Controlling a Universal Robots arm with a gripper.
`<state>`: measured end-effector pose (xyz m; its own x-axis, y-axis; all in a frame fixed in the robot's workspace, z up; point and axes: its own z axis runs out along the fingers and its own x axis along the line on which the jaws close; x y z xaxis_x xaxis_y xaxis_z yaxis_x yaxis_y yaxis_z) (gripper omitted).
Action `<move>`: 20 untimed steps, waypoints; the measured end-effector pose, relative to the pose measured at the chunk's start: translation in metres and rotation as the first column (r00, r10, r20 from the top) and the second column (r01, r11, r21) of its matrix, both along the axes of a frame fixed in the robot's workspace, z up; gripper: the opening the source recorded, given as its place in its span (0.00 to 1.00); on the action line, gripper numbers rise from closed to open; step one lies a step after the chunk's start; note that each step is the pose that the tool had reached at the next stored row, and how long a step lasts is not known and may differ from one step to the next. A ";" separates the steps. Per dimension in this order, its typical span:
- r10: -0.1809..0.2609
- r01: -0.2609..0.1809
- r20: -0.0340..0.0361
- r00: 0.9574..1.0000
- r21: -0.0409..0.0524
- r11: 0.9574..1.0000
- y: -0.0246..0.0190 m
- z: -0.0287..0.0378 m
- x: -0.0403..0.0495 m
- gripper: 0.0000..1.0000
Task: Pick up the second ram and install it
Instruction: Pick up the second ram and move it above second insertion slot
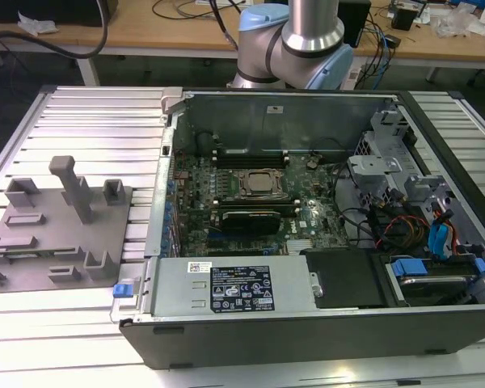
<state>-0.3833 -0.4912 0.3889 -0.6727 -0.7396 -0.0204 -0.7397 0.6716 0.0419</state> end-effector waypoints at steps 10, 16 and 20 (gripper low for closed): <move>0.173 -0.173 0.000 0.985 -0.003 0.985 0.0000 0.0000 0.0000 0.11; 0.313 -0.313 0.000 0.950 -0.004 0.950 0.0000 0.0000 0.0000 0.11; 0.378 -0.378 0.000 0.926 -0.004 0.926 0.0000 0.0000 0.0000 0.11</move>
<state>-0.3833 -0.4912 0.3890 -0.3427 -0.9393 -0.0172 -0.9389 0.3419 0.0396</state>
